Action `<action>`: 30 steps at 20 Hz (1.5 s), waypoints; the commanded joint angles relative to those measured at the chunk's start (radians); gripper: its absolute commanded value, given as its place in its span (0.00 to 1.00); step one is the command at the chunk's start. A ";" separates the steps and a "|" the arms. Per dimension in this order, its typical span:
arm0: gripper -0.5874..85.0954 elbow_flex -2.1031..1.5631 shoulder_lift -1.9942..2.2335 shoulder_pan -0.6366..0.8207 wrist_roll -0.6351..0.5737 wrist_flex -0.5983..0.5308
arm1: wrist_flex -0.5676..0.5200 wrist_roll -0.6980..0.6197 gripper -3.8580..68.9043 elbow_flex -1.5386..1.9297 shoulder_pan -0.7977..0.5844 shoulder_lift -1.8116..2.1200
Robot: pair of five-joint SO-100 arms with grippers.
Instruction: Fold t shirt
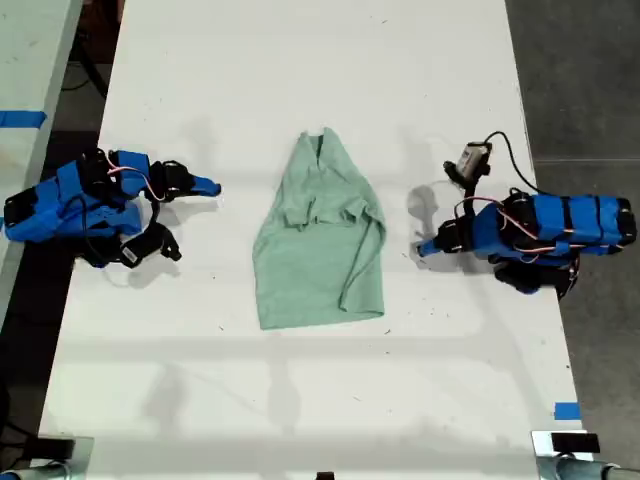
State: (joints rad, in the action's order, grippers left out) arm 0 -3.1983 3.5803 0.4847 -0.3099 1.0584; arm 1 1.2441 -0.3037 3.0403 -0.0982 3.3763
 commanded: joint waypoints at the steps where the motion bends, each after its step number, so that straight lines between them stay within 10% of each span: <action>1: 0.01 -0.008 0.006 -0.003 -0.003 0.002 | 0.080 -0.112 0.07 0.060 -0.052 0.126; 30: 0.01 -0.008 0.006 -0.005 -0.002 0.002 | 0.080 -0.072 0.07 0.071 -0.098 0.126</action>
State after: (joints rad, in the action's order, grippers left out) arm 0 -3.1983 3.5803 0.4847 -0.3099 1.0584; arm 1 1.3192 -0.3881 3.0419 -0.2040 3.4867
